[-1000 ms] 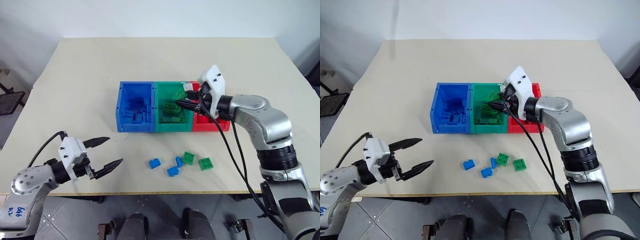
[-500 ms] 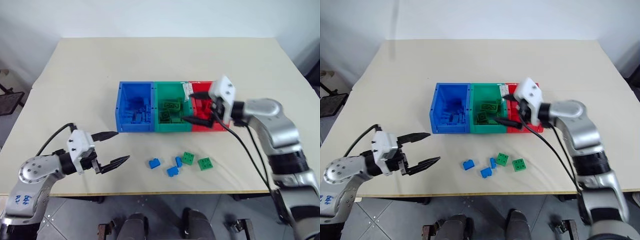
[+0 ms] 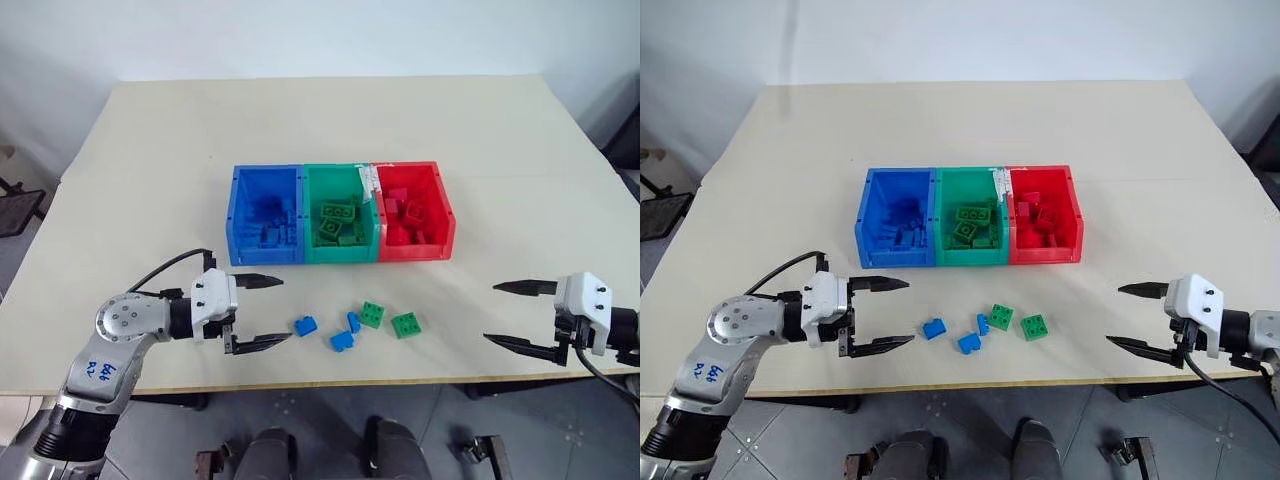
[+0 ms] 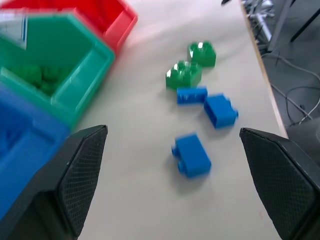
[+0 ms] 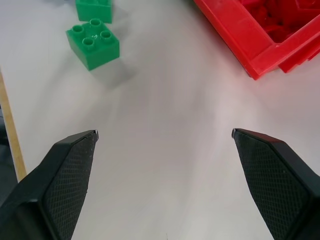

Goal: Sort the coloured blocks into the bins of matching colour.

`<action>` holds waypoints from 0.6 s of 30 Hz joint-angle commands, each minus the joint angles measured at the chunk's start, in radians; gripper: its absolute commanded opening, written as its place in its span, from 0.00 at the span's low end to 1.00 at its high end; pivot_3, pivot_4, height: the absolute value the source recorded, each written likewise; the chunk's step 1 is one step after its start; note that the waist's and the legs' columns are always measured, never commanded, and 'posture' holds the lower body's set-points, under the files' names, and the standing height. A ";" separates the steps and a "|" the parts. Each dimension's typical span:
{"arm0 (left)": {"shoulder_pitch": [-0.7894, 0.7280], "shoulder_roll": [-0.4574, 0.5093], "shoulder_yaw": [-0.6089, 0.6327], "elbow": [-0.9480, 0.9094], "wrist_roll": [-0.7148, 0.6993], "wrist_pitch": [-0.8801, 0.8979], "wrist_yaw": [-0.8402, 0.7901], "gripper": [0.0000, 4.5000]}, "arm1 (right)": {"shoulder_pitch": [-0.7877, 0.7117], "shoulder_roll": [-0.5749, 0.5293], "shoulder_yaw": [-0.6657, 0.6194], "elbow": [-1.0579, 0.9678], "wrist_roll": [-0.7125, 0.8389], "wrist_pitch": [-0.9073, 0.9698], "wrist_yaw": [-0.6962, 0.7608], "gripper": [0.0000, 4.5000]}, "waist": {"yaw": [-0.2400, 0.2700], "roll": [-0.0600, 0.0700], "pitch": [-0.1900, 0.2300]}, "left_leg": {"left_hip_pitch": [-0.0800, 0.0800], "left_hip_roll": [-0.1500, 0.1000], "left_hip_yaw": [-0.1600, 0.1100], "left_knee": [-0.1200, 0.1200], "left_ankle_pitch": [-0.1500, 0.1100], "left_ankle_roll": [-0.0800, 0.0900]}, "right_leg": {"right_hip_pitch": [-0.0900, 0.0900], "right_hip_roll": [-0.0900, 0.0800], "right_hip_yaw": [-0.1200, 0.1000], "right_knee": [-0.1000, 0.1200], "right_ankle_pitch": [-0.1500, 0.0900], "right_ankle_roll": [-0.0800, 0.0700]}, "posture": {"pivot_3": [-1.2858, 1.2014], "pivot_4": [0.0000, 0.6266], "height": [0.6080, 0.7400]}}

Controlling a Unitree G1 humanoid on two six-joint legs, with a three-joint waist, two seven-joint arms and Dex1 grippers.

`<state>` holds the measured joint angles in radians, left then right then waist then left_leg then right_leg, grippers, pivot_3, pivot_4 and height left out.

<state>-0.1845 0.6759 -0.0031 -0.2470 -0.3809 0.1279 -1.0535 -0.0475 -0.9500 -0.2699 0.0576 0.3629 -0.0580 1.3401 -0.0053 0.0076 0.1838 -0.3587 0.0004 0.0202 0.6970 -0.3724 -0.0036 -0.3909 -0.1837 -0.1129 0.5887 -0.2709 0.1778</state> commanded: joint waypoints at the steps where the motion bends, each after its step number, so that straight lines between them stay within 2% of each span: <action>1: 0.006 0.004 0.014 -0.009 -0.016 -0.013 -0.011 1.00 | -0.072 0.010 0.103 -0.098 0.007 0.039 0.023 1.00 | 0.002 0.000 0.000 | 0.000 0.000 0.000 0.000 0.000 0.000 | 0.000 0.000 0.000 0.000 0.000 0.000 | 0.52 0.24 1.00; 7: 0.052 0.025 0.042 -0.038 -0.035 -0.013 -0.028 1.00 | -0.223 0.038 0.349 -0.149 -0.064 0.193 0.044 1.00 | 0.012 0.000 0.000 | -0.001 0.000 -0.001 0.001 0.000 0.000 | 0.000 0.000 0.000 -0.001 0.000 0.000 | 0.52 0.24 1.00; 10: 0.075 0.025 0.044 -0.063 -0.029 -0.017 -0.024 1.00 | -0.264 0.061 0.435 -0.075 -0.143 0.138 0.053 1.00 | 0.020 0.000 0.000 | -0.001 0.000 -0.002 0.002 0.000 0.000 | 0.000 0.000 -0.001 -0.001 0.000 0.000 | 0.52 0.24 1.00; 13: 0.102 0.029 0.054 -0.092 -0.028 -0.012 -0.015 1.00 | -0.286 0.072 0.467 -0.039 -0.165 0.130 0.061 0.87 | 0.026 0.000 0.000 | -0.002 -0.001 -0.001 0.002 0.000 0.000 | 0.000 0.000 -0.001 -0.001 0.000 0.000 | 0.52 0.24 1.00; 18: 0.133 0.036 0.073 -0.114 -0.029 -0.012 -0.005 1.00 | -0.319 0.083 0.462 -0.024 -0.157 0.131 0.062 0.50 | 0.028 0.000 0.000 | -0.001 0.000 -0.001 0.002 0.000 0.000 | 0.000 0.000 -0.001 -0.001 0.000 0.000 | 0.52 0.24 1.00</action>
<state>-0.0595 0.7050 0.0411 -0.3182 -0.3962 0.1282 -1.0618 -0.3651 -0.8666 0.1911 0.0358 0.2053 0.0758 1.3873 0.0226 0.0073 0.1840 -0.3602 0.0000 0.0192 0.6985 -0.3726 -0.0038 -0.3908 -0.1839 -0.1135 0.5873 -0.2709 0.1778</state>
